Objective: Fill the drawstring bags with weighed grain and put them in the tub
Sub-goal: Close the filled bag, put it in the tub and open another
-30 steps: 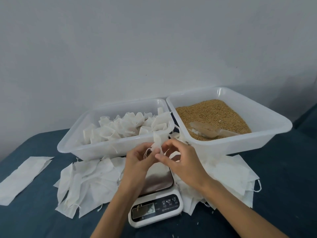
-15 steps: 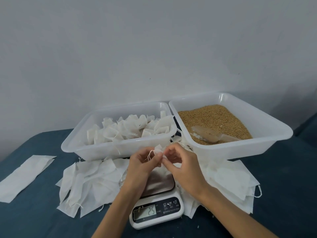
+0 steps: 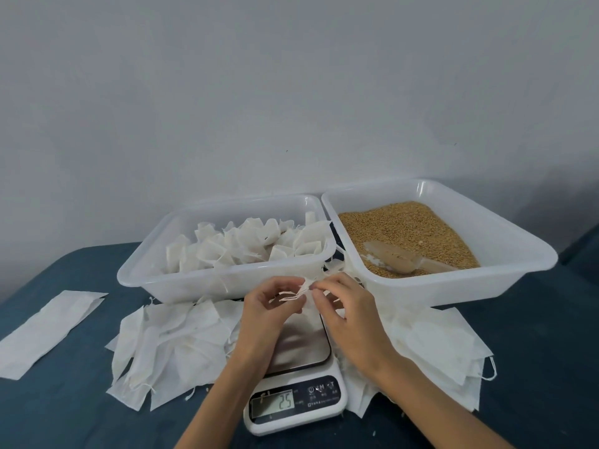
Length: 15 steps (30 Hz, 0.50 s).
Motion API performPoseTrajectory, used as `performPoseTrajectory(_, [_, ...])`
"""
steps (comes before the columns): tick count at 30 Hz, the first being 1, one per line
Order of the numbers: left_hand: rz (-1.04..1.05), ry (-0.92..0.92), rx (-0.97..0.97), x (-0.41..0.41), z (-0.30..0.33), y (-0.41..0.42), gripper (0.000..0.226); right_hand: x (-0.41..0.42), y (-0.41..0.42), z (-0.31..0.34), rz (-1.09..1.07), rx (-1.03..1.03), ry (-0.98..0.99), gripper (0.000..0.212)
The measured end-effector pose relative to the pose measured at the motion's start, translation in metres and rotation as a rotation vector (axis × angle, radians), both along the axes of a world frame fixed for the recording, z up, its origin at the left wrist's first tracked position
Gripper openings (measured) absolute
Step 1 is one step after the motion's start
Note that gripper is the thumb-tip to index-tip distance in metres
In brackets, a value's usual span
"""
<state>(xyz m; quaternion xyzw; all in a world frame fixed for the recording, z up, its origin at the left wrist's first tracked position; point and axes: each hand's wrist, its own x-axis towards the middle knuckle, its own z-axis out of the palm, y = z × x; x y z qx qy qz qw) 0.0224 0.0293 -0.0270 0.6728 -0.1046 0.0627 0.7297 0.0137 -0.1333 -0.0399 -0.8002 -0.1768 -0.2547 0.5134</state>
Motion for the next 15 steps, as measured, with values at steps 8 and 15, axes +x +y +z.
performPoseTrajectory(8, [0.035,-0.044,-0.024,-0.0003,0.0026,0.0012,0.023,0.0012,-0.0042,0.0003,-0.042,-0.019,0.062,0.017])
performPoseTrajectory(15, [0.000,-0.044,-0.012,-0.0008,0.0014,0.0007,0.023,-0.0028,-0.0001,0.0045,0.100,0.004,-0.010,0.012])
